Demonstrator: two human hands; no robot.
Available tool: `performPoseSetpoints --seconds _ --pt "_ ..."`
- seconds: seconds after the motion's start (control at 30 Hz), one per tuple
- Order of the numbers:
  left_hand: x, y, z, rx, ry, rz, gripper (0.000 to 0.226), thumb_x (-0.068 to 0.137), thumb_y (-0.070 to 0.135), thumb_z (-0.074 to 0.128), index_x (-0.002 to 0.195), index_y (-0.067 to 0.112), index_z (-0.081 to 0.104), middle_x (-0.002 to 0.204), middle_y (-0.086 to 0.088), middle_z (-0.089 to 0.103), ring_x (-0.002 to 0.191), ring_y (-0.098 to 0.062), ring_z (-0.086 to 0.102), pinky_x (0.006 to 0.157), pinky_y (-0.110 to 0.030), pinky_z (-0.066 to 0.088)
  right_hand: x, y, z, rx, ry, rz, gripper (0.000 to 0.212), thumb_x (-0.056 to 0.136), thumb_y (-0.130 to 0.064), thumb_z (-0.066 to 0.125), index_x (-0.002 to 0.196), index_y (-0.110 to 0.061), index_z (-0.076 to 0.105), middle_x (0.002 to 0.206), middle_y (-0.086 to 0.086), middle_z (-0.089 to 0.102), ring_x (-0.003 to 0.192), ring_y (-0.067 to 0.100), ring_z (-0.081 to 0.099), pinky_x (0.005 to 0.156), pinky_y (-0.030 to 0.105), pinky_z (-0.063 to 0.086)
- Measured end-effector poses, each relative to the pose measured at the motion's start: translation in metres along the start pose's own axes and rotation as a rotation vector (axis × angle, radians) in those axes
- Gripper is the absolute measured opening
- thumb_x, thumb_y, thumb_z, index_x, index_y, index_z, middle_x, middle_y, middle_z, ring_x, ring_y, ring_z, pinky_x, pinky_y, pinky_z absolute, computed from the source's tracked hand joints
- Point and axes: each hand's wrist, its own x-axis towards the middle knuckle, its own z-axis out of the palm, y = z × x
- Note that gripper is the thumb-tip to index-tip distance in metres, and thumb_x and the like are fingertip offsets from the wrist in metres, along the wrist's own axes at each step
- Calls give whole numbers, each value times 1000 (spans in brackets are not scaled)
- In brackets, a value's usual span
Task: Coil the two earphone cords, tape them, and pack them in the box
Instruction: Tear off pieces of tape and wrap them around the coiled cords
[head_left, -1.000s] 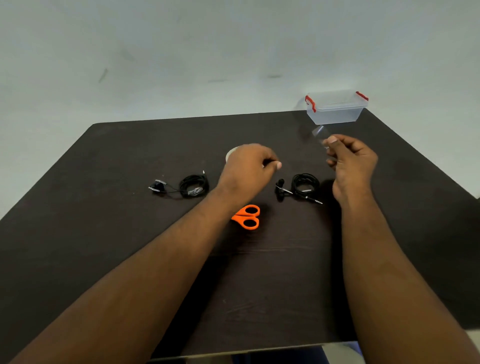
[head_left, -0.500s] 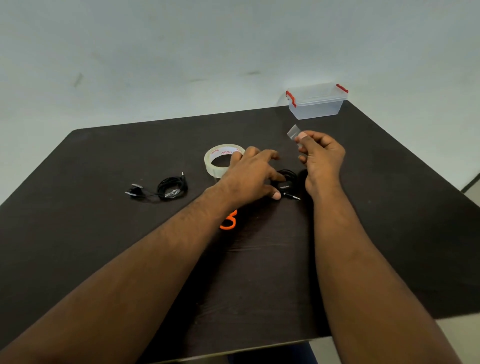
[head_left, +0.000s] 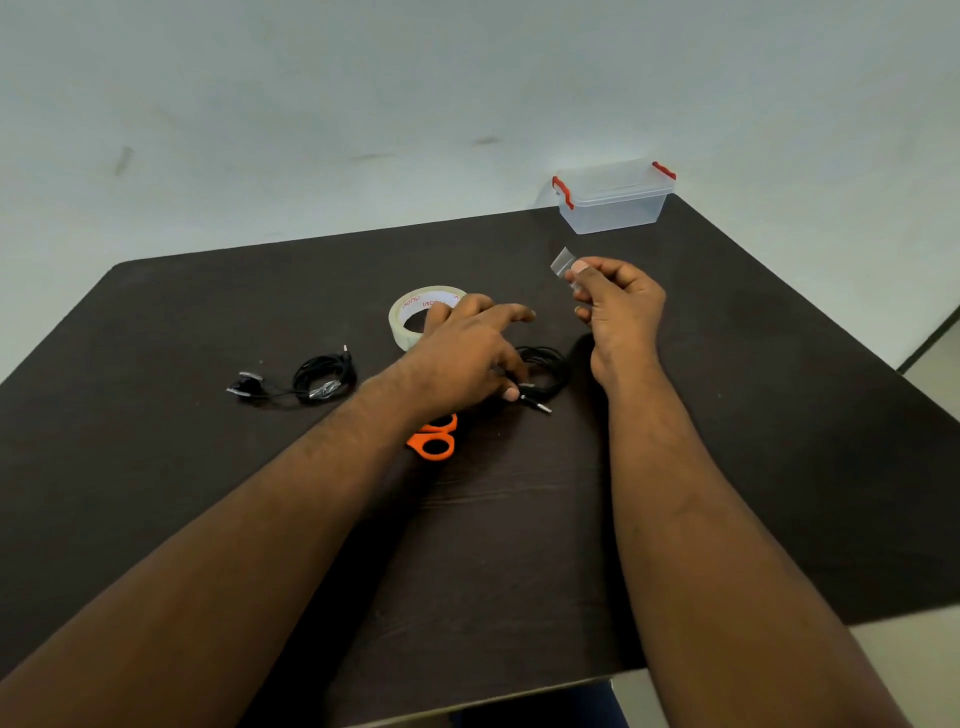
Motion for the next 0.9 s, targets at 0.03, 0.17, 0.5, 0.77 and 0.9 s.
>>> performPoseSetpoints --seconds 0.03,0.17,0.5,0.77,0.9 --pt "-4 -5 -3 18 -18 5 19 80 37 72 99 41 72 152 17 26 136 -19 18 103 -46 18 0 0 0 -5 -4 0 8 78 -10 74 79 -18 72 87 13 73 66 9 59 55 22 46" --pt "-20 -25 -9 15 -84 -7 21 76 38 74 95 46 71 154 22 20 140 -15 12 103 -43 12 1 1 1 -38 -13 12 6 79 -12 74 83 -17 73 88 10 73 68 8 59 56 22 47" --pt "-22 37 -7 -2 -42 -409 45 80 67 54 95 29 73 138 6 47 137 -22 29 107 -59 11 -2 1 4 -66 -23 3 6 78 -12 74 83 -16 73 80 7 72 65 7 58 56 23 47" --pt "-35 52 23 62 215 -376 21 92 37 57 105 27 70 146 7 38 136 -23 22 101 -43 13 -10 -1 7 -77 -53 6 7 77 -11 74 84 -13 73 78 5 69 66 7 58 55 20 46" --pt "-37 43 27 81 253 -372 19 92 36 55 100 26 69 151 4 23 136 -25 15 100 -43 17 -14 -2 10 -110 -69 13 6 79 -12 74 84 -16 73 78 2 69 69 7 59 57 19 47"
